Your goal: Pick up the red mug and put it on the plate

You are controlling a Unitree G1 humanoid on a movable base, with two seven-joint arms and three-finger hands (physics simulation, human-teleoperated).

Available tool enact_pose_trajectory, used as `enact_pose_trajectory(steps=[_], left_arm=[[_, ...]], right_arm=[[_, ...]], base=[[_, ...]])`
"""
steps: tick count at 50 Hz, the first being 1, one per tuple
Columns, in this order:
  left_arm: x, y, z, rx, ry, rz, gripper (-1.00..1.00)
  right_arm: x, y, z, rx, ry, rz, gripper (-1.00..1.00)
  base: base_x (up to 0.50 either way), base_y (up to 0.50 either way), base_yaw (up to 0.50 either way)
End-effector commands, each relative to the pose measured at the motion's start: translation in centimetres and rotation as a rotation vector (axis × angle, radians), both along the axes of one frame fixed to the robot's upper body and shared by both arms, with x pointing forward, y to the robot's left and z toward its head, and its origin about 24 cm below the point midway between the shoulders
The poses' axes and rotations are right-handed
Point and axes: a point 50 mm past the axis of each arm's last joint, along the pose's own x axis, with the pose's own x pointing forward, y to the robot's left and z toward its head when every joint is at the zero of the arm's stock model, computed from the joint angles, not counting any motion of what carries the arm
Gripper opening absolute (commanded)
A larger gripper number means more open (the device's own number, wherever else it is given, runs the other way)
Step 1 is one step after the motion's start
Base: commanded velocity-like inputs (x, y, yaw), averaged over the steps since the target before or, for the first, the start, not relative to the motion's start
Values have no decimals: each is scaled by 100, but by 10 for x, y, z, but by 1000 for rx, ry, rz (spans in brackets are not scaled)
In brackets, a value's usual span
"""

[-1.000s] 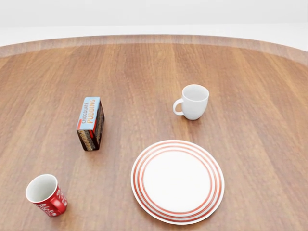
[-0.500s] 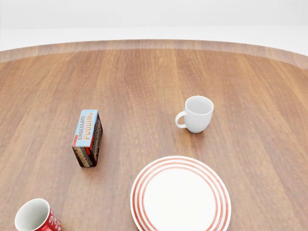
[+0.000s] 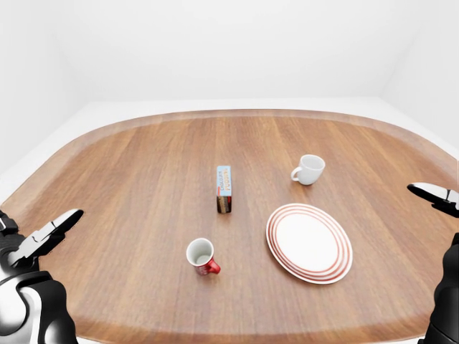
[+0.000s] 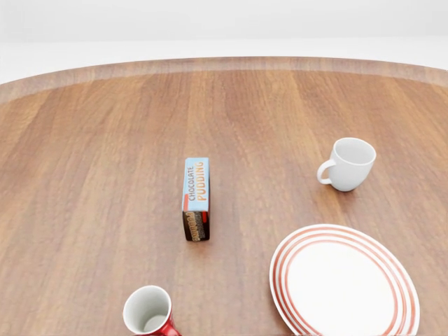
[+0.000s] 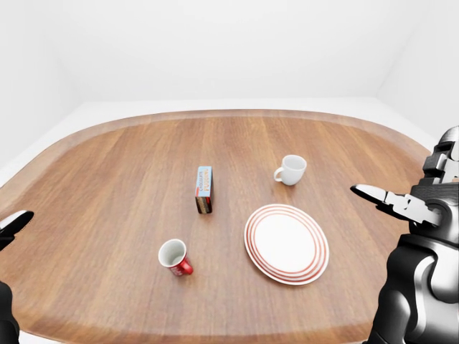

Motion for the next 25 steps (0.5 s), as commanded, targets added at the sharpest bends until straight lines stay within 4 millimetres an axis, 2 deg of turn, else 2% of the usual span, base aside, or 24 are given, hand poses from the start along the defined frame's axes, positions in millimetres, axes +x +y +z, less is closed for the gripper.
enact_pose_trajectory(steps=[1,13,20,25], left_arm=[[0,0,-1,0,3,0,100],[1,0,-2,0,3,-1,100],[0,1,-1,0,3,-1,100],[0,0,0,2,-1,-1,100]], right_arm=[[-1,0,0,-1,-1,0,100],[1,1,-2,-2,8,6,100],[2,13,0,-32,1,52,100],[9,37,-3,-88,14,136,100]], base=[[0,50,0],[0,49,0],[0,3,0],[0,0,0]])
